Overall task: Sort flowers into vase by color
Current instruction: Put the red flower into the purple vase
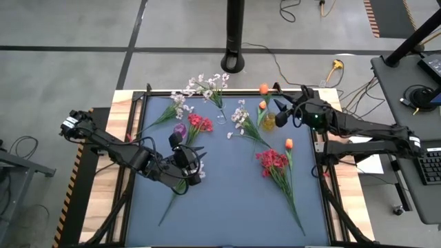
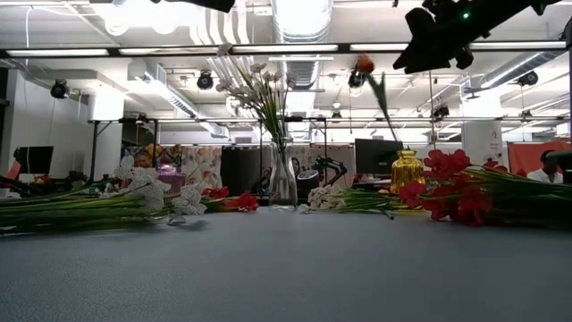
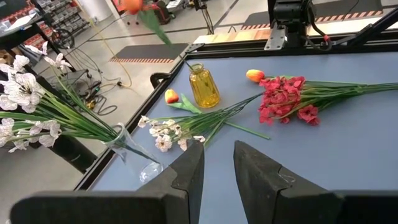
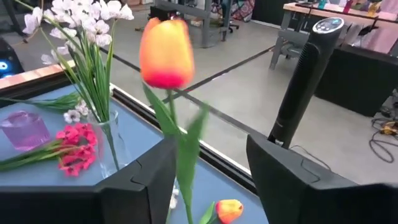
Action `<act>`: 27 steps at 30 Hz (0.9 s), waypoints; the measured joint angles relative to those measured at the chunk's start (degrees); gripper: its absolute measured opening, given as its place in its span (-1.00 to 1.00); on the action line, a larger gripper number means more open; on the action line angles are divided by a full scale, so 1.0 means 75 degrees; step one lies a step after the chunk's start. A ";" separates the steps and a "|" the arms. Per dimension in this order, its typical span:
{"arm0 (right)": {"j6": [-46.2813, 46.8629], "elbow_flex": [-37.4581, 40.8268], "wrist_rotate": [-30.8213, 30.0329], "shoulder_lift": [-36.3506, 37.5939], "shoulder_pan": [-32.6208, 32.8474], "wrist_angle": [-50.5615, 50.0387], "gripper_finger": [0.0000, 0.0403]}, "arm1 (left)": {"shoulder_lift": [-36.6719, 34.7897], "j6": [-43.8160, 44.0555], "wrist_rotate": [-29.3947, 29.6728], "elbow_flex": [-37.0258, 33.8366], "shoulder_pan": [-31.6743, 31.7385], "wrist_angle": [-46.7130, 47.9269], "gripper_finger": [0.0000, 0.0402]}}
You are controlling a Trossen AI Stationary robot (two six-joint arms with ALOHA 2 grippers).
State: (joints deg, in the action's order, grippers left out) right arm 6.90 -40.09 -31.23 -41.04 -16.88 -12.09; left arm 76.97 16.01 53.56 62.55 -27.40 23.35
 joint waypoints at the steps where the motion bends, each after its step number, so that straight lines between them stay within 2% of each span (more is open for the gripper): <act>1: 0.0127 -0.0028 0.0082 0.0050 0.0001 -0.0154 -0.05 | 0.0000 0.0009 -0.0002 -0.0010 0.0000 0.0000 -0.64; 9: 0.1303 -0.0453 0.1625 0.0117 0.0443 -0.1574 -0.02 | 0.0000 0.0445 -0.0202 -0.0018 0.0000 -0.0003 -0.64; 13: 0.1868 -0.0576 0.1720 0.0115 0.1113 -0.2198 -0.04 | 0.0000 0.0728 -0.0667 -0.0018 0.0000 -0.0020 -0.64; 23: 0.4018 -0.0822 0.2109 -0.0347 0.3317 -0.3428 -0.07 | 0.0152 0.1052 -0.0707 -0.0064 -0.0006 -0.0038 -0.64; 27: 0.4996 -0.1091 0.2233 -0.0743 0.4205 -0.4103 -0.07 | 0.0162 0.1084 -0.1097 -0.0064 -0.0028 0.0209 -0.64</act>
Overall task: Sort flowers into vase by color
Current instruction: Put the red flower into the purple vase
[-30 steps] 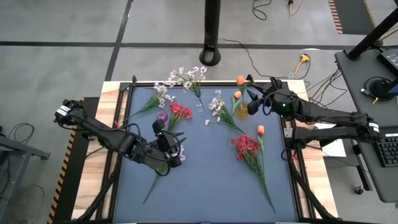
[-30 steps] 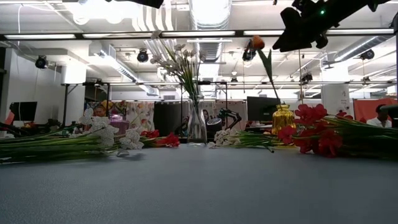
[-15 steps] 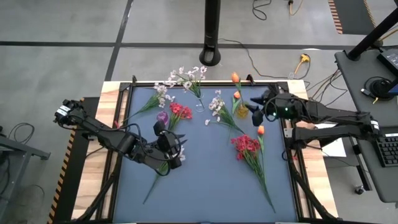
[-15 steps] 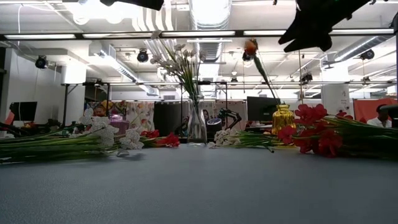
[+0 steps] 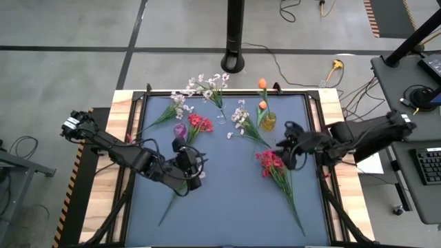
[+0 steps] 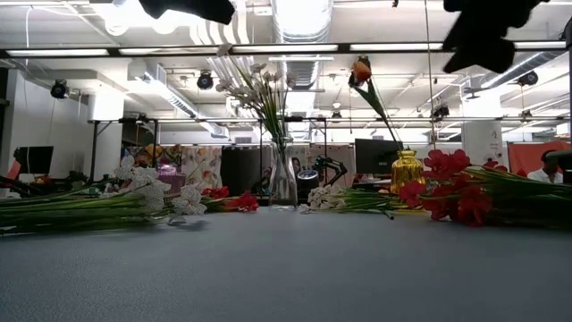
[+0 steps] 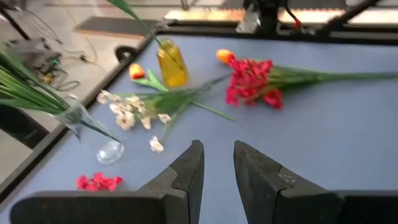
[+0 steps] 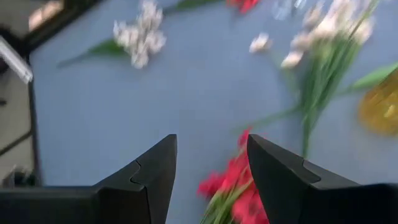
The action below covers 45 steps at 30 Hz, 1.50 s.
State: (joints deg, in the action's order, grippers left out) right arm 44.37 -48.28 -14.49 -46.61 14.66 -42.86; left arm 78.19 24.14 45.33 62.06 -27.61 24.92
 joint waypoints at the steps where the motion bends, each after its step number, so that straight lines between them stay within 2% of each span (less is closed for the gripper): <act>1: 0.0291 -0.0082 0.0031 -0.0124 0.0205 -0.0218 -0.07 | 0.0001 0.0056 -0.0054 0.0000 -0.0014 0.0070 -0.64; 8: 0.2327 -0.0641 0.1011 -0.1246 0.1314 -0.1723 -0.07 | -0.0002 0.0283 -0.0218 0.0000 -0.0050 0.0590 -0.64; 15: 0.3231 -0.0840 0.1724 -0.2474 0.1961 -0.1901 -0.07 | -0.0002 0.0274 -0.0202 0.0000 -0.0050 0.0624 -0.64; 20: 0.3765 -0.0856 0.1760 -0.3243 0.2129 -0.1887 -0.04 | -0.0002 0.0255 -0.0159 0.0000 -0.0048 0.0624 -0.64; 29: 0.3882 -0.0856 0.1592 -0.4473 0.2097 -0.1841 0.34 | -0.0002 0.0245 0.0088 0.0000 -0.0042 0.0625 -0.64; 33: 0.3706 -0.0856 0.1447 -0.4981 0.2073 -0.1708 0.41 | -0.0002 0.0164 0.0098 0.0000 -0.0042 0.0623 -0.64; 40: 0.3429 -0.0859 0.1443 -0.5572 0.1995 -0.1377 0.32 | -0.0005 0.0160 0.0326 0.0003 -0.0033 0.0618 -0.64; 45: 0.3393 -0.0865 0.1331 -0.5725 0.1989 -0.1377 0.07 | -0.0005 0.0160 0.0590 0.0003 -0.0033 0.0613 -0.64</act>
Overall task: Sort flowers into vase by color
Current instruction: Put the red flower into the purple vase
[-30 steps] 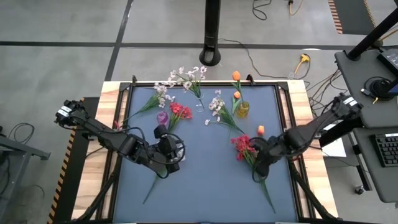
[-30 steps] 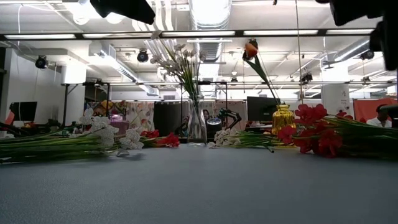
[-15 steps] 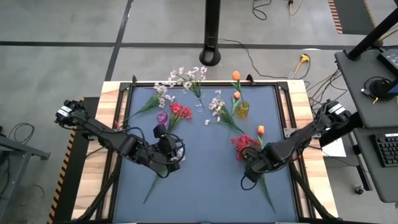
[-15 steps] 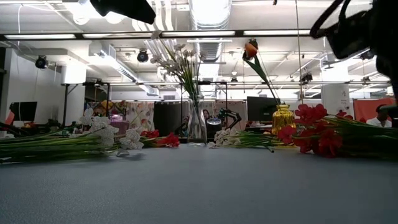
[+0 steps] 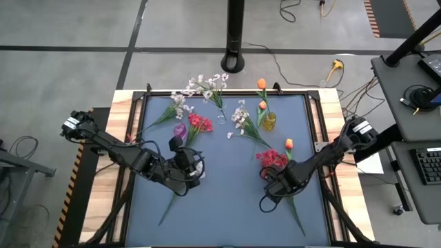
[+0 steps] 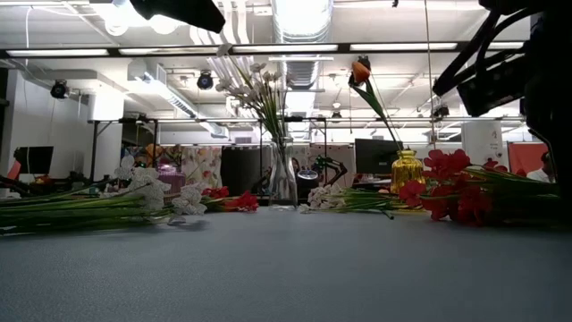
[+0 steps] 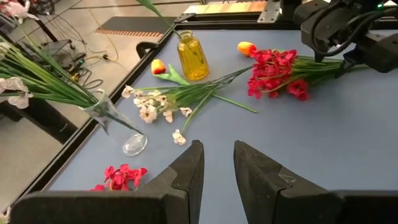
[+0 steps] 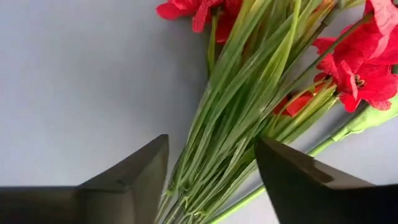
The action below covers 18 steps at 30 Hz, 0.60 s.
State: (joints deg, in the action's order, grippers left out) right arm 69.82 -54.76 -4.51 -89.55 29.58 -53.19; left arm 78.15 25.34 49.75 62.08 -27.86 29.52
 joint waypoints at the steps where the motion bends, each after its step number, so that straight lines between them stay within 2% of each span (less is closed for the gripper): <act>1: 0.0000 0.0001 -0.0007 -0.0021 0.0000 0.0000 0.00 | 0.0000 0.0000 0.0000 0.0000 0.0000 -0.0002 -0.64; 12: 0.0003 0.0005 -0.0144 -0.0052 0.0000 0.0001 -0.79 | 0.0000 0.0000 -0.0003 0.0003 0.0000 -0.0009 -0.64; 15: 0.0003 -0.0067 -0.0147 0.0015 0.0000 -0.0113 -0.92 | 0.0000 0.0000 -0.0003 0.0003 0.0000 -0.0009 -0.64; 18: 0.0003 -0.0241 -0.0164 0.0118 0.0000 -0.0420 -0.92 | 0.0000 0.0000 -0.0005 0.0003 0.0000 -0.0009 -0.64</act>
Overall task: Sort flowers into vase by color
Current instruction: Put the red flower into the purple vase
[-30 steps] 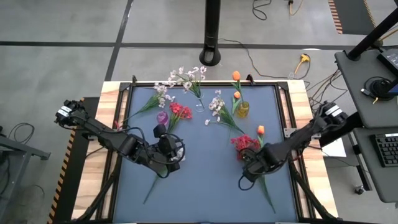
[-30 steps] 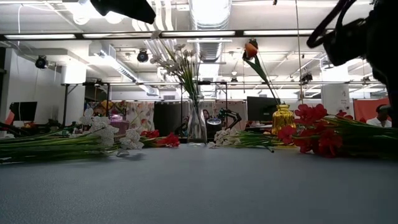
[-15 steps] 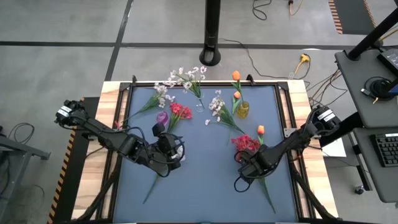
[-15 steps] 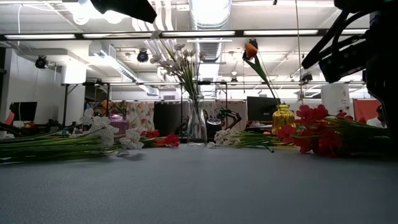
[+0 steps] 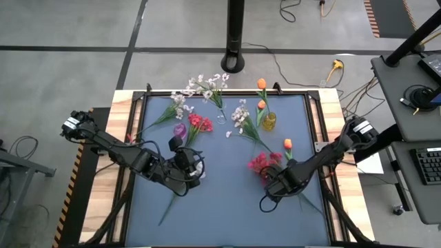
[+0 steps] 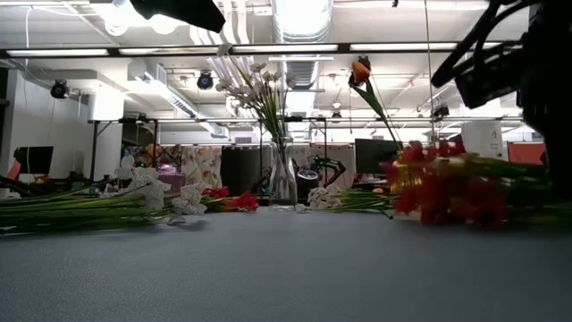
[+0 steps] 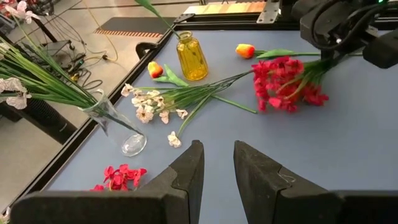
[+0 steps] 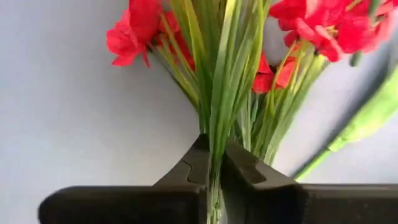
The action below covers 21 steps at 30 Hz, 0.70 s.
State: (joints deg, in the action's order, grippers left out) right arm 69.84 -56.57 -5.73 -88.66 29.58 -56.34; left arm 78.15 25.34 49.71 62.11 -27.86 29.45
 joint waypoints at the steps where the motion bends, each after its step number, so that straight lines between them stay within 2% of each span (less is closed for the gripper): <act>1: 0.0000 -0.0085 -0.0034 0.0027 0.0000 -0.0166 -0.91 | 0.0000 0.0000 0.0000 0.0000 0.0000 0.0000 -0.64; 12: -0.0150 -0.1350 -0.0910 0.0714 0.0000 -0.2219 -0.91 | 0.0000 0.0000 -0.0020 0.0000 0.0000 -0.0020 -0.64; 18: -0.0693 -0.1733 -0.1879 0.1416 0.0005 -0.2130 -0.91 | -0.0001 0.0000 -0.0032 0.0000 -0.0006 -0.0123 -0.64; 21: -0.1278 -0.1678 -0.2471 0.1911 0.0032 -0.1713 -0.91 | 0.0023 -0.0414 -0.0315 -0.0134 -0.0066 -0.0643 -0.64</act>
State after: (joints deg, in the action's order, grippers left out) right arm 60.26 -69.16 -24.27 -74.33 29.83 -69.19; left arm 78.32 22.24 47.35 61.10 -28.35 24.63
